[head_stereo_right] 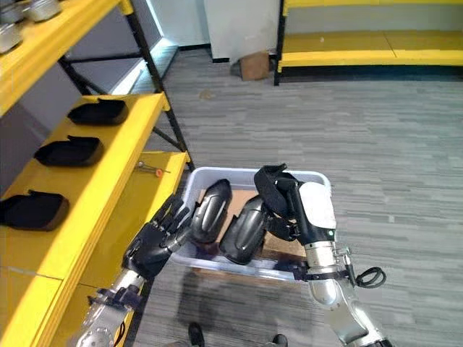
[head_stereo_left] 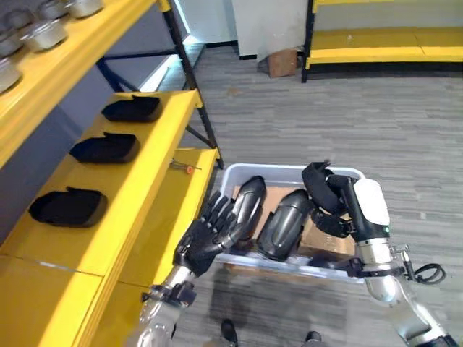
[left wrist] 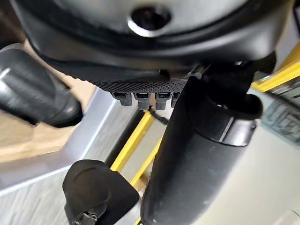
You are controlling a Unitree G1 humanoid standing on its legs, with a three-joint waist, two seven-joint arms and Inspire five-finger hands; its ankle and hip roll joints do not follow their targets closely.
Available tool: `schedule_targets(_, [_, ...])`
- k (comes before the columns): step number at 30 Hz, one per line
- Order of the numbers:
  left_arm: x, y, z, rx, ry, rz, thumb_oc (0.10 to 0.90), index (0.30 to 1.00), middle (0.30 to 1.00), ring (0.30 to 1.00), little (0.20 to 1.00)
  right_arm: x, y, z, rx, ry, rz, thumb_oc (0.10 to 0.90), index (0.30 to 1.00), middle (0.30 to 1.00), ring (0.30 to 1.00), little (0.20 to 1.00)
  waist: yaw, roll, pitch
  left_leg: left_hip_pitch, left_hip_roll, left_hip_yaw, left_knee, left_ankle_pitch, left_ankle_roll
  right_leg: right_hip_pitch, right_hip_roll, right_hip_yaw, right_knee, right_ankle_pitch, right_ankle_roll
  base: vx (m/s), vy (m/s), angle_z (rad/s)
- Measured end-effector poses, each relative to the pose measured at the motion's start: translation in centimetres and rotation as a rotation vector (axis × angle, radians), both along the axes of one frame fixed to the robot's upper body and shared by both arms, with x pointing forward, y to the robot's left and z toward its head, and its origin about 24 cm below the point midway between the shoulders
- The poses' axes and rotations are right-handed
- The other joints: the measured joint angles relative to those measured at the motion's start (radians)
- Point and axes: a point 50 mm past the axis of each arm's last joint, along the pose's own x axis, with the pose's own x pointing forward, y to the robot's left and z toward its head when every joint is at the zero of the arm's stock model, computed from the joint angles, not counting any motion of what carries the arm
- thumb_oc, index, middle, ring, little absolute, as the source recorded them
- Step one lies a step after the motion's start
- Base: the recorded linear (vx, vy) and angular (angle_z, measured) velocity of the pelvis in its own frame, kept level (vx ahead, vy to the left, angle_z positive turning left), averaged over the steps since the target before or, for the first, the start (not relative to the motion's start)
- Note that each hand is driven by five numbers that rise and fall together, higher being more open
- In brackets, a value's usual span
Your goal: Move parts from the plastic box to the shelf.
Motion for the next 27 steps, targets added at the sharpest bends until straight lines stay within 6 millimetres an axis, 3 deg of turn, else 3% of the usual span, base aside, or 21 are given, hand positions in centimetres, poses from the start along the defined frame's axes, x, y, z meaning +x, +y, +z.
schedule_targets(2, [0.3,0.9,0.7,0.037,-0.031,0.018,0.9,1.0,1.0,1.0,1.0,0.1,0.7,0.5,0.01,-0.033,0.041,0.4,0.3,0.3,0.3,0.3,0.006,-0.017,0.0,-0.007,-0.017,-0.015,-0.019,-0.044,-0.018,-0.012,-0.011,0.027,-0.014,-0.029,0.062,-0.02,0.566,0.27])
schedule_targets(3, [0.4,1.1,0.6,0.032,-0.019,0.013,0.9,1.0,1.0,1.0,1.0,-0.1,0.7,0.5,0.022,-0.036,0.045,0.4,0.3,0.3,0.3,0.3,0.025,-0.019,0.0,-0.024,-0.03,-0.013,-0.017,-0.043,-0.004,0.0,-0.019,0.009,-0.028,-0.002,0.072,0.01,0.287,0.44])
schedule_targets(5, [-0.2,1.4,0.6,0.039,-0.007,0.003,0.9,1.0,1.0,1.0,1.0,-0.9,0.5,0.7,0.042,-0.034,0.033,0.4,0.3,0.3,0.3,0.3,0.02,-0.019,-0.003,-0.013,-0.056,-0.018,-0.038,-0.045,0.018,0.026,-0.04,-0.022,-0.037,0.005,0.075,0.0,0.191,0.52])
schedule_targets(8, [-0.9,2.3,0.5,0.079,0.001,0.003,0.9,1.0,1.0,1.0,1.0,-0.9,0.8,0.9,0.061,-0.048,0.043,0.4,0.3,0.3,0.3,0.3,0.053,-0.032,-0.003,-0.018,-0.084,-0.022,-0.037,-0.038,0.029,0.028,-0.061,-0.013,-0.043,0.018,0.07,0.0,0.158,0.17])
schedule_targets(11, [-1.3,3.1,0.4,0.086,0.01,0.031,0.9,1.0,1.0,1.0,1.0,-0.9,1.1,0.9,0.07,-0.053,0.053,0.4,0.3,0.3,0.3,0.3,0.056,-0.042,-0.004,-0.025,-0.082,-0.044,-0.037,-0.032,0.037,0.02,-0.066,-0.01,-0.039,0.021,0.072,-0.02,0.248,0.18])
schedule_targets(13, [-1.4,3.4,0.3,0.105,-0.002,0.023,0.9,1.0,1.0,1.0,1.0,-1.6,0.1,0.8,0.039,-0.071,0.014,0.4,0.3,0.3,0.3,0.3,0.082,-0.066,-0.005,-0.057,-0.102,-0.048,0.005,-0.056,0.035,0.037,-0.079,-0.019,-0.046,0.028,0.11,-0.09,0.367,0.29])
schedule_targets(14, [-1.1,3.1,0.3,0.088,-0.012,0.018,0.9,1.0,1.0,1.0,1.0,-2.1,-0.9,0.5,0.019,-0.062,-0.049,0.4,0.3,0.3,0.3,0.3,0.07,-0.059,-0.007,-0.101,-0.101,-0.071,0.061,-0.077,0.061,0.038,-0.081,-0.046,0.001,0.022,0.11,-0.08,0.186,0.96])
schedule_targets(16, [-0.7,2.1,0.3,0.1,-0.029,-0.052,0.9,1.0,1.0,1.0,1.0,-2.2,-1.9,0.3,0.001,-0.055,-0.13,0.4,0.3,0.3,0.3,0.3,0.024,-0.029,-0.02,-0.153,-0.097,-0.119,0.12,-0.096,0.098,0.001,-0.081,-0.012,0.153,0.013,0.077,0.0,0.035,1.48])
schedule_targets(17, [-0.7,2.0,0.5,0.105,-0.044,-0.075,0.9,1.0,1.0,1.0,1.0,-2.0,-1.7,0.4,-0.01,-0.061,-0.117,0.4,0.3,0.3,0.3,0.3,0.026,-0.03,-0.019,-0.135,-0.093,-0.14,0.083,-0.084,0.108,-0.068,-0.084,0.07,0.262,-0.039,0.061,0.0,0.004,1.19])
schedule_targets(18, [-0.6,2.0,0.8,0.124,-0.061,-0.098,0.9,1.0,1.0,1.0,1.0,-2.1,-1.4,0.6,-0.009,-0.073,-0.104,0.4,0.3,0.3,0.3,0.3,0.019,-0.026,-0.019,-0.138,-0.091,-0.194,0.06,-0.04,0.104,-0.11,-0.01,0.204,0.302,-0.102,0.048,0.01,-0.031,1.7])
schedule_targets(19, [0.0,2.4,2.2,0.197,-0.107,-0.14,0.9,1.0,1.0,1.0,1.0,-2.6,-0.7,1.1,-0.002,-0.11,-0.084,0.4,0.3,0.3,0.3,0.3,-0.01,-0.046,-0.018,-0.135,-0.101,-0.253,-0.013,-0.006,0.094,-0.148,0.149,0.369,0.256,-0.178,0.004,0.01,-0.042,1.58])
schedule_targets(20, [0.1,2.7,2.8,0.213,-0.127,-0.138,0.9,1.0,1.0,1.0,1.0,-2.5,-0.4,1.7,-0.008,-0.142,-0.063,0.4,0.3,0.3,0.3,0.3,0.004,-0.055,-0.02,-0.133,-0.101,-0.235,-0.032,0.008,0.093,-0.187,0.187,0.376,0.238,-0.181,-0.013,-0.01,-0.052,1.66])
schedule_targets(21, [0.1,2.7,3.2,0.218,-0.139,-0.127,0.9,1.0,1.0,1.0,1.0,-2.4,-0.1,2.2,-0.019,-0.179,-0.039,0.4,0.3,0.3,0.3,0.3,0.001,-0.054,-0.018,-0.138,-0.118,-0.262,-0.034,0.012,0.089,-0.212,0.244,0.41,0.219,-0.168,-0.056,-0.08,-0.043,0.93])
schedule_targets(22, [0.1,2.4,3.2,0.21,-0.14,-0.126,0.9,1.0,1.0,1.0,1.0,-2.5,-0.2,2.4,-0.032,-0.193,-0.035,0.4,0.3,0.3,0.3,0.3,-0.013,-0.042,-0.021,-0.136,-0.126,-0.285,-0.036,0.01,0.085,-0.207,0.27,0.438,0.215,-0.154,-0.083,-0.1,-0.06,1.06])
schedule_targets(23, [0.0,2.1,3.4,0.199,-0.148,-0.13,0.9,1.0,1.0,1.0,1.0,-2.5,-0.2,2.6,-0.043,-0.205,-0.033,0.4,0.3,0.3,0.3,0.3,-0.016,-0.032,-0.025,-0.139,-0.131,-0.296,-0.039,0.005,0.078,-0.204,0.28,0.449,0.214,-0.154,-0.086,-0.11,-0.137,1.12])
schedule_targets(24, [0.0,1.5,4.0,0.176,-0.181,-0.137,0.9,1.0,1.0,1.0,1.0,-2.4,-0.2,3.3,-0.069,-0.244,-0.012,0.4,0.3,0.3,0.3,0.3,-0.007,-0.018,-0.027,-0.157,-0.141,-0.33,-0.036,-0.003,0.057,-0.203,0.304,0.524,0.185,-0.149,-0.11,-0.05,-0.122,0.83])
schedule_targets(25, [0.1,1.3,4.0,0.173,-0.185,-0.142,0.9,1.0,1.0,1.0,1.0,-2.3,-0.1,3.5,-0.066,-0.255,-0.006,0.4,0.3,0.3,0.3,0.3,-0.006,-0.027,-0.023,-0.162,-0.149,-0.334,-0.031,-0.032,0.018,-0.192,0.285,0.51,0.152,-0.131,-0.123,-0.03,-0.148,0.62])
schedule_targets(26, [0.1,1.2,3.9,0.173,-0.178,-0.141,0.9,1.0,1.0,1.0,1.0,-2.1,0.2,3.8,-0.067,-0.273,0.008,0.4,0.3,0.3,0.3,0.3,-0.001,-0.043,-0.018,-0.182,-0.163,-0.337,0.033,-0.057,0.052,-0.19,0.261,0.5,0.142,-0.127,-0.119,0.0,-0.082,0.21])
schedule_targets(27, [-0.1,1.1,3.5,0.169,-0.16,-0.141,0.9,1.0,1.0,1.0,1.0,-2.1,0.2,4.0,-0.074,-0.285,0.023,0.4,0.3,0.3,0.3,0.3,0.004,-0.03,-0.023,-0.169,-0.142,-0.349,0.083,-0.08,0.055,-0.19,0.273,0.5,0.147,-0.135,-0.106,0.0,-0.124,0.05])
